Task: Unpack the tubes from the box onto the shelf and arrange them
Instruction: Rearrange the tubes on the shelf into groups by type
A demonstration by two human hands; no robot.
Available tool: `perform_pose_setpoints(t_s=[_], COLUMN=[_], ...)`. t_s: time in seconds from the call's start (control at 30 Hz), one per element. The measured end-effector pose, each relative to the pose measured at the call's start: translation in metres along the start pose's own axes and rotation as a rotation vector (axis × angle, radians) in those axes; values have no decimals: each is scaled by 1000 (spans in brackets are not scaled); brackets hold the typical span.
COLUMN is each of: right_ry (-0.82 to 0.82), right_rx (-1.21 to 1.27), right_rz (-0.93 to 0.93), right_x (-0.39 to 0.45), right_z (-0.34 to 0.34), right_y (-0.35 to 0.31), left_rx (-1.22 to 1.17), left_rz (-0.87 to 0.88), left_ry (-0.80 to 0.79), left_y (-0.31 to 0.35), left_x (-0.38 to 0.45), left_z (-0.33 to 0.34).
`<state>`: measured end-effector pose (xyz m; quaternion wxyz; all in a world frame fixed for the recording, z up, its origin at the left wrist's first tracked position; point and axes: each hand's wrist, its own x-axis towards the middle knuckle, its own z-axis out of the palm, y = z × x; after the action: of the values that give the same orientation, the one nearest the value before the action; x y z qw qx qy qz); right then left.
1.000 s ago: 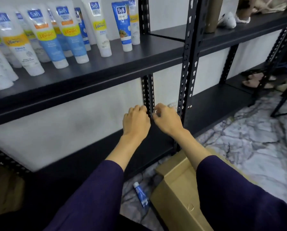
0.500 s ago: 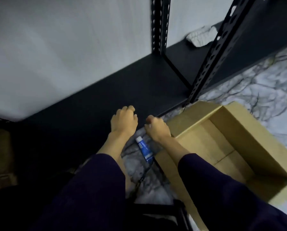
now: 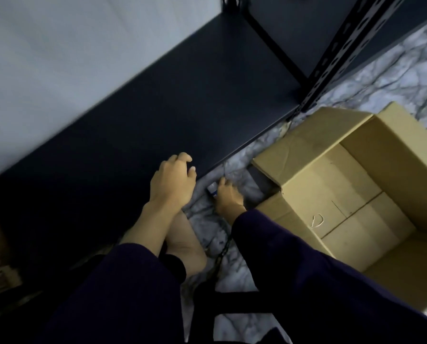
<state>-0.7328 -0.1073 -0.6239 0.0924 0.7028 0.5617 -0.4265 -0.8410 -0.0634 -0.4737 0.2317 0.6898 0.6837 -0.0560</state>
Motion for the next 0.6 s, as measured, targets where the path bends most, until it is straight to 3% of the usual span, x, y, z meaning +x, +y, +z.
perform_pose_setpoints(t_s=[0.13, 0.23, 0.4, 0.6], right_ry=[-10, -1, 27, 115], right_rx=[-11, 180, 221, 139], right_rz=[29, 44, -59, -261], right_x=[0, -8, -30, -77], right_z=[5, -4, -46, -122], right_y=[13, 15, 9, 0], left_rx=[7, 5, -28, -153], left_rz=[-14, -23, 5, 193], left_ry=[-10, -16, -48, -30], left_y=[-9, -13, -11, 12], left_x=[-3, -5, -10, -28], left_z=[-1, -3, -10, -46])
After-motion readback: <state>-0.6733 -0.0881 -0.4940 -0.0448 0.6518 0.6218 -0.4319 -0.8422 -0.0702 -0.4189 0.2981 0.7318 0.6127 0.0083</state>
